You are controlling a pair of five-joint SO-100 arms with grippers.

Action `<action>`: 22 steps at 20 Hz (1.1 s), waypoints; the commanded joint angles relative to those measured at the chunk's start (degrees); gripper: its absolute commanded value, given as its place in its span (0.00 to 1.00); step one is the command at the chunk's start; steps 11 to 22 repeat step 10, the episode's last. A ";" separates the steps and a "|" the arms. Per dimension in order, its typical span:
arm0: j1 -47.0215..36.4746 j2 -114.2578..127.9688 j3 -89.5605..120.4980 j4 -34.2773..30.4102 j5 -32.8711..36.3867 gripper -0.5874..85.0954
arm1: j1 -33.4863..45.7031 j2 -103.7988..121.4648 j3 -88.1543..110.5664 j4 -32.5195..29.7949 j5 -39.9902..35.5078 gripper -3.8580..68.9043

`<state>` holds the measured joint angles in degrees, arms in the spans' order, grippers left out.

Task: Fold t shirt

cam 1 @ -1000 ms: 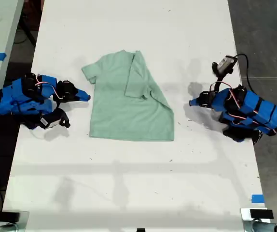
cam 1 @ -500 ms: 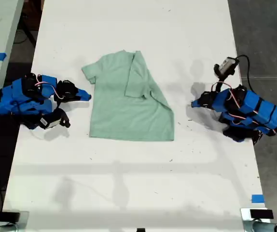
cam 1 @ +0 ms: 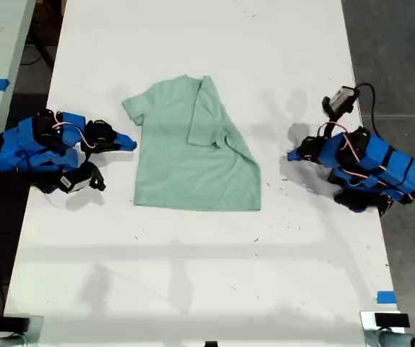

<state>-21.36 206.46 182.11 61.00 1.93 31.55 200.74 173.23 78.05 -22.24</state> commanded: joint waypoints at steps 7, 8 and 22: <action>0.62 0.18 0.35 -1.49 -0.88 0.01 | -1.05 0.53 0.62 -1.58 0.00 0.05; 0.70 0.18 0.44 -1.49 -0.88 0.01 | -1.67 0.53 0.88 -2.46 -1.32 0.05; 0.70 0.18 0.44 -1.49 -0.88 0.01 | -1.41 0.53 1.23 -2.81 -1.32 0.05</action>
